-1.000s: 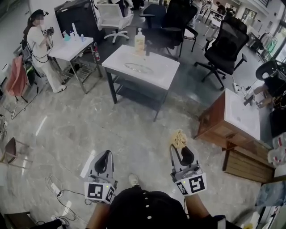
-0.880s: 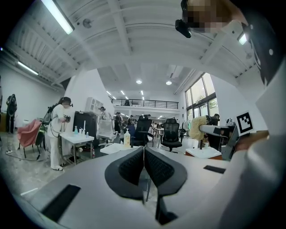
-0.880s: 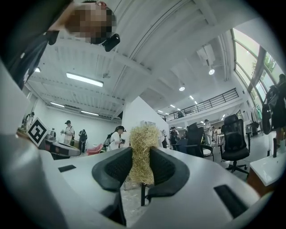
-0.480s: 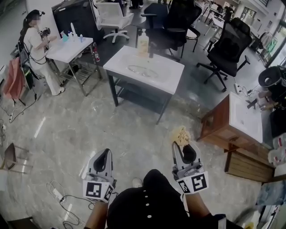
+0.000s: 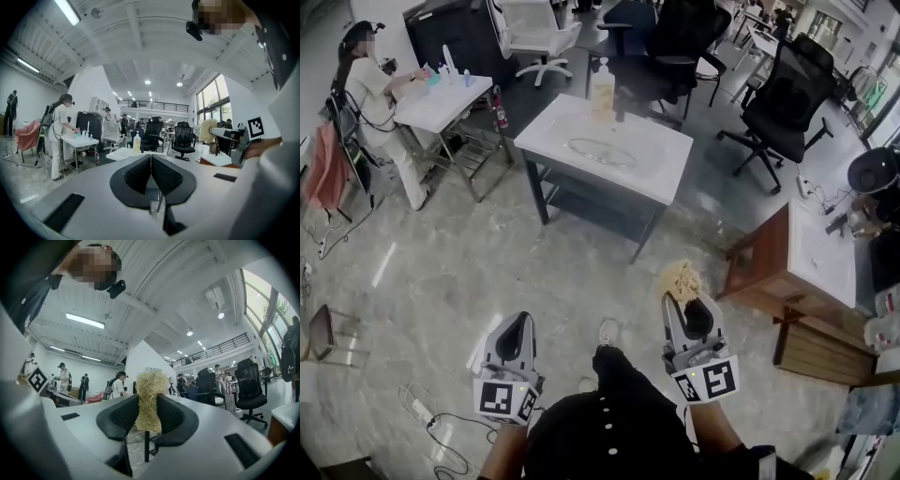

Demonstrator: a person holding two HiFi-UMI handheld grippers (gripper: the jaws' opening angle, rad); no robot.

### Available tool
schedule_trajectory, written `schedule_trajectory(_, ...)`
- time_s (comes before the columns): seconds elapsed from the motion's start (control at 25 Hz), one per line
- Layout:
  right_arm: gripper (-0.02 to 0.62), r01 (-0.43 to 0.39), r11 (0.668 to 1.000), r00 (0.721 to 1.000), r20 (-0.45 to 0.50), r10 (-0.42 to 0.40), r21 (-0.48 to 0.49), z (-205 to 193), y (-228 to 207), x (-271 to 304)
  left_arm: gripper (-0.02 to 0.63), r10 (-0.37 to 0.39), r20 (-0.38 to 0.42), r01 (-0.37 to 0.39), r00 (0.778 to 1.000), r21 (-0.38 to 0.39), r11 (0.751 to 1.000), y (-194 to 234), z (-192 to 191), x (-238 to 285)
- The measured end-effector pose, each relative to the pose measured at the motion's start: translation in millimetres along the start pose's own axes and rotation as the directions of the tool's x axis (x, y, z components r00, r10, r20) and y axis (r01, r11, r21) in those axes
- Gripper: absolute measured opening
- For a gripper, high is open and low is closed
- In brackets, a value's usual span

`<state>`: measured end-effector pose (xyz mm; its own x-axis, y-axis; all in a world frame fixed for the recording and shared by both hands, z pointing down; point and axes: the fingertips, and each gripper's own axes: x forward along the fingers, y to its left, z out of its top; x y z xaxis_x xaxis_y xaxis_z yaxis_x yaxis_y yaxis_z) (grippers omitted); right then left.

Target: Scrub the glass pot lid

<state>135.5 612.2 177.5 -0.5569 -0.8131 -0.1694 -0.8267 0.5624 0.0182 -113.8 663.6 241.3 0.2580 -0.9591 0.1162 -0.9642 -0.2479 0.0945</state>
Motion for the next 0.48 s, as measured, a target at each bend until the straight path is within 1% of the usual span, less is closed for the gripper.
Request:
schedule_trajectory(0.08, 0.132, -0.005, 1.0, 1.0, -0.004, 0.005, -0.002, -4, -10, 16, 0.028, 0.004, 0.006, -0.004, 1.0, -0.007, 1.0, 4, 2, 18)
schedule_trajectory(0.28, 0.132, -0.001, 1.0, 1.0, 0.006, 0.001, 0.021, -11, -40, 59, 0.028, 0.007, -0.008, -0.007, 1.0, 0.006, 1.0, 16, 11, 68)
schedule_trajectory(0.48, 0.132, -0.008, 1.0, 1.0, 0.017, 0.007, 0.018, -9, -71, 105, 0.028, 0.016, 0.001, -0.016, 1.0, 0.026, 1.0, 30, 31, 117)
